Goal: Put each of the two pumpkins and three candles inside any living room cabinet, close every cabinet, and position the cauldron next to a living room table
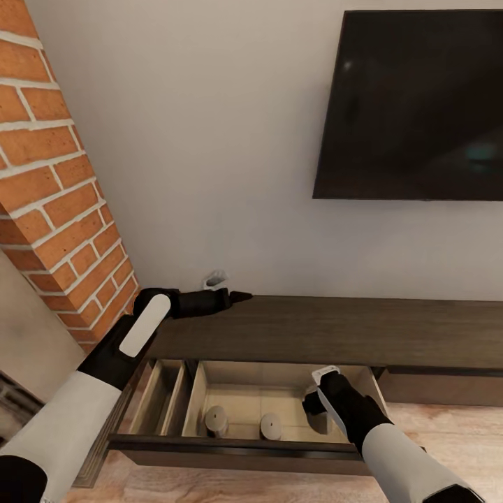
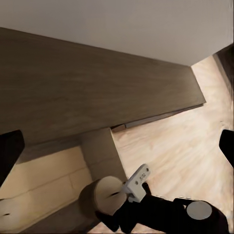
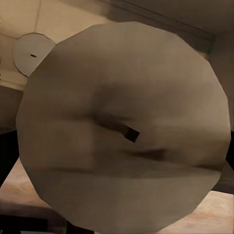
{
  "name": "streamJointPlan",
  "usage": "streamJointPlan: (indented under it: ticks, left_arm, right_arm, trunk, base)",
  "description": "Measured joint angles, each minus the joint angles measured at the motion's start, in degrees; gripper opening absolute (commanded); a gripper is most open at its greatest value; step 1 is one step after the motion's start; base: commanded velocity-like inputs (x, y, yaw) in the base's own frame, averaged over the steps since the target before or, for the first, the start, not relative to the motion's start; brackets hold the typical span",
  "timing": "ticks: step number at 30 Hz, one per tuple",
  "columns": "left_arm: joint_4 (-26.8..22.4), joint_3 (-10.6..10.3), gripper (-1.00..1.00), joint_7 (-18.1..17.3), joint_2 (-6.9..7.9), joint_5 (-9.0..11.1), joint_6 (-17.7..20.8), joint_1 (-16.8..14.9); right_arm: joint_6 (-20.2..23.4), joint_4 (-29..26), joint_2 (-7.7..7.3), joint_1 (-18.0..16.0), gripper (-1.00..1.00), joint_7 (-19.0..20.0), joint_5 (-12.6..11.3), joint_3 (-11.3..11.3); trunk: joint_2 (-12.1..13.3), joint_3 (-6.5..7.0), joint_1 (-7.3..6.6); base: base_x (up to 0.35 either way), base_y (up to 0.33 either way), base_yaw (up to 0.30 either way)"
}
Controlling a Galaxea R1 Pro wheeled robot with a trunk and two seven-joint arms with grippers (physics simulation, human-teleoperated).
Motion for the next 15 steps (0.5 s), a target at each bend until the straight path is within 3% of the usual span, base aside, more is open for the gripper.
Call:
streamJointPlan:
  ticks: [3, 6, 7, 8, 9, 11, 15]
  left_arm:
    - [0.11, -0.19, 1.00, -1.97, -0.66, 0.22, 1.10, -0.75]
    - [0.55, -0.08, 1.00, -12.55, -0.26, -0.06, 1.36, -1.83]
    - [2.23, -0.03, 1.00, -18.62, 0.45, -0.26, 1.26, -2.11]
    - [3.58, 0.20, 1.00, -22.48, 0.83, -0.34, 1.17, -2.21]
    - [4.08, 0.45, 1.00, -24.61, 1.03, -0.34, 1.11, -2.25]
    - [4.49, 0.94, 1.00, -27.58, 1.29, -0.36, 1.04, -2.29]
    - [4.54, 1.13, 1.00, -28.88, 1.33, -0.41, 0.93, -2.31]
  right_arm:
    - [0.00, 0.04, 0.06, 0.00, -1.00, 0.00, 0.10, 0.04]
    - [-0.13, 0.04, 0.01, 0.00, -1.00, 0.00, 0.16, 0.05]
    - [-0.60, 0.03, 0.01, -0.01, -1.00, 0.00, 0.16, 0.06]
    - [-0.92, 0.03, 0.01, -0.01, -1.00, 0.00, 0.17, 0.06]
    - [-1.07, 0.04, 0.00, -0.01, -1.00, 0.00, 0.16, 0.05]
    - [-1.28, 0.05, 0.00, 0.00, -1.00, 0.00, 0.09, 0.05]
    - [-3.04, 0.38, -0.12, -0.01, -1.00, 0.03, -0.08, 0.01]
  trunk:
    - [0.00, 0.00, 0.00]
    - [0.00, 0.00, 0.00]
    - [0.00, 0.00, 0.00]
    - [0.00, 0.00, 0.00]
    - [0.00, 0.00, 0.00]
    - [0.00, 0.00, 0.00]
    - [0.00, 0.00, 0.00]
  base:
    - [0.000, 0.000, 0.000]
    - [0.000, 0.000, 0.000]
    - [0.000, 0.000, 0.000]
    - [0.000, 0.000, 0.000]
    - [0.000, 0.000, 0.000]
    - [0.000, 0.000, 0.000]
    - [0.112, 0.000, 0.000]
